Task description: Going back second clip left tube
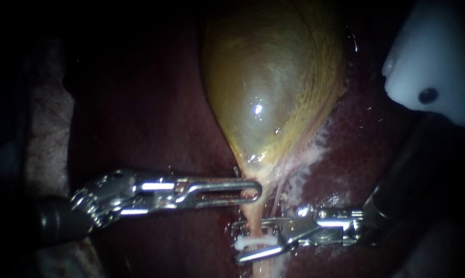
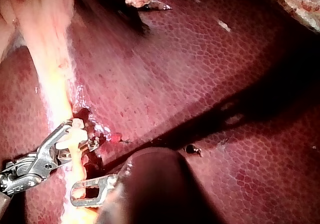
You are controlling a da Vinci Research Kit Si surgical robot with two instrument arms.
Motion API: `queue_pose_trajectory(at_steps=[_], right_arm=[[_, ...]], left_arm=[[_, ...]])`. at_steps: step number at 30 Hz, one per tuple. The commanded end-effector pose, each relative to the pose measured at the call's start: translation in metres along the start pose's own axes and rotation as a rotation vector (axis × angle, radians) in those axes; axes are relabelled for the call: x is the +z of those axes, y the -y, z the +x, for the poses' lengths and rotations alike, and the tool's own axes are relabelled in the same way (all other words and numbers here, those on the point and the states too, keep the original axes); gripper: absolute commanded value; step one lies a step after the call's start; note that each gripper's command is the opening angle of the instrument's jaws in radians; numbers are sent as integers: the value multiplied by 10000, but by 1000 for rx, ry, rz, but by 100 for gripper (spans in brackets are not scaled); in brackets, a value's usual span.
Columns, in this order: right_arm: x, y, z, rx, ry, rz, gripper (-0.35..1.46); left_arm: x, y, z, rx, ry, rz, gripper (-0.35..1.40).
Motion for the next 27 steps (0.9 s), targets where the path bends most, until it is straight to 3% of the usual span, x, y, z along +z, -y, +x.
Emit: queue_pose_trajectory(at_steps=[1, 18, 27], right_arm=[[-3, -1, 1, -1, -1, 0, 52], [-48, 7, 20, -65, 19, -24, 52], [-88, 15, 29, -174, 34, -53, 51]], left_arm=[[0, 0, 0, 0, 0, 0, -35], [0, 0, 0, 0, 0, 0, -35], [0, 0, 0, 0, 0, 0, -35]])
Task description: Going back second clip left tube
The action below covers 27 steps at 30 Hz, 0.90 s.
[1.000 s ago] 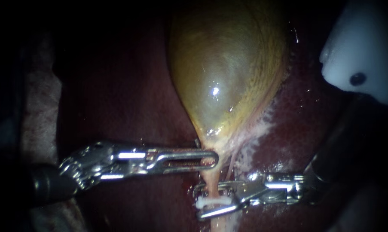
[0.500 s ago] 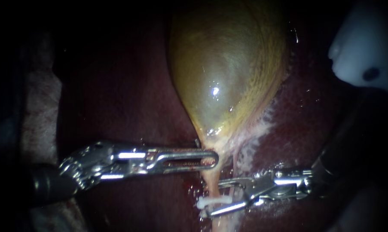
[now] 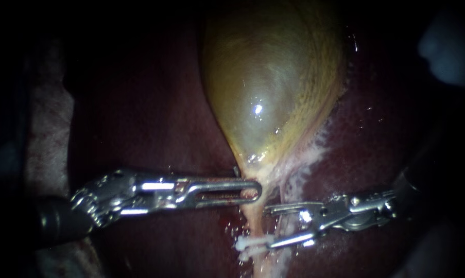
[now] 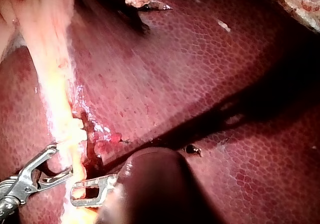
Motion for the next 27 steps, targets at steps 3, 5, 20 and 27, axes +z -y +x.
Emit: queue_pose_trajectory(at_steps=[3, 5, 20, 27], right_arm=[[-16, 2, 1, -28, 3, -11, 51], [-29, 3, 2, -43, 6, -22, 51], [-85, 10, 23, -151, -26, -79, 52], [-83, 10, 24, -150, -27, -80, 52]], left_arm=[[0, 0, 0, 0, 0, 0, -35], [0, 0, 0, 0, 0, 0, -35], [0, 1, -1, 1, 0, 0, -35], [5, 13, -7, 8, 1, -2, -35]])
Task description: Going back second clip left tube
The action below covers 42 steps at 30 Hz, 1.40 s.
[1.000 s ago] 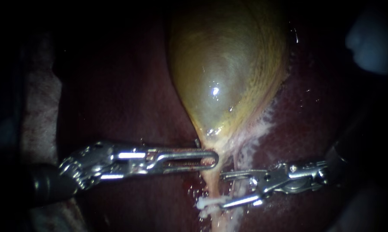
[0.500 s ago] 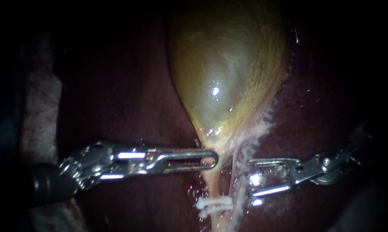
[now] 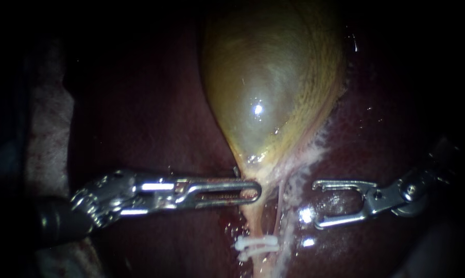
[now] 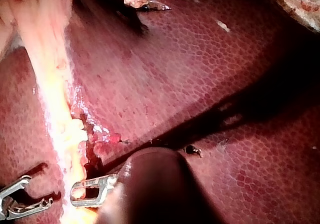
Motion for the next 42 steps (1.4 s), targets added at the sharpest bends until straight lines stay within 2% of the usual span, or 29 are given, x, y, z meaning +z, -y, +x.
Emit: queue_pose_trajectory(at_steps=[1, 8, 14, 28, 42], right_arm=[[1, 0, 0, 1, 0, -1, 52], [3, 1, 0, 2, -1, -2, 53], [4, 1, 0, 2, -1, -3, 53], [4, 1, -1, 2, -1, -3, 53], [4, 1, -1, 2, -2, -3, 53]], left_arm=[[1, 4, -2, 3, -2, 3, -35], [11, 36, -18, 22, -7, 20, -35], [25, 53, -21, 23, -11, 26, -35], [51, 53, -14, 20, -19, 36, -35], [53, 55, -14, 15, -19, 36, -35]])
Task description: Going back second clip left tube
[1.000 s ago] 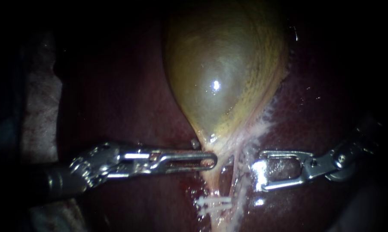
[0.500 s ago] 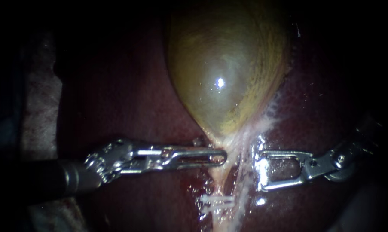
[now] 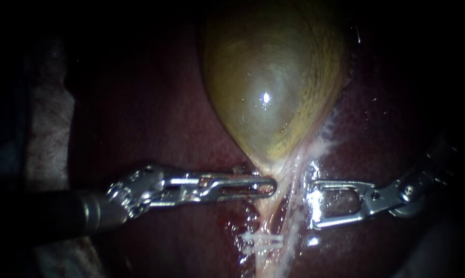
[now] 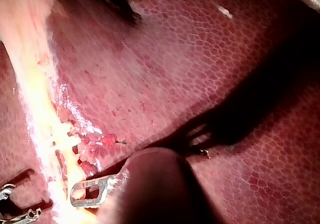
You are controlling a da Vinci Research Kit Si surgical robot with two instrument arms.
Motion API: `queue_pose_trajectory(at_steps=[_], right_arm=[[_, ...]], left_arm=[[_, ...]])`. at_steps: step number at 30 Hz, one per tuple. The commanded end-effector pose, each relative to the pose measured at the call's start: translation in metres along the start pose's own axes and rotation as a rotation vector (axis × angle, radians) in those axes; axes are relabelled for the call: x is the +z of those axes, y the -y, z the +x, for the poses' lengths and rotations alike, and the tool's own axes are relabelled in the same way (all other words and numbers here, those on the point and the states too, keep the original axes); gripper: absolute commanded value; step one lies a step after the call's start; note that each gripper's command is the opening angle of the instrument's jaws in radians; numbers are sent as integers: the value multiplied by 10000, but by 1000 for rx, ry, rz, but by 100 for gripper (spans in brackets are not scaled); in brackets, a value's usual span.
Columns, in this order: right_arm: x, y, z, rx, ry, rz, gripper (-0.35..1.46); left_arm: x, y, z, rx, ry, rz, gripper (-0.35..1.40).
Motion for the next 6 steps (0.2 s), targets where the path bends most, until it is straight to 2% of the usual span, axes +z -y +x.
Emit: queue_pose_trajectory(at_steps=[1, 6], right_arm=[[0, 0, 0, 0, 0, 0, 53], [1, 1, 0, 0, 0, 0, 53]], left_arm=[[0, 0, 0, 0, 0, 0, -35], [0, 0, 0, 0, 0, 0, -35]])
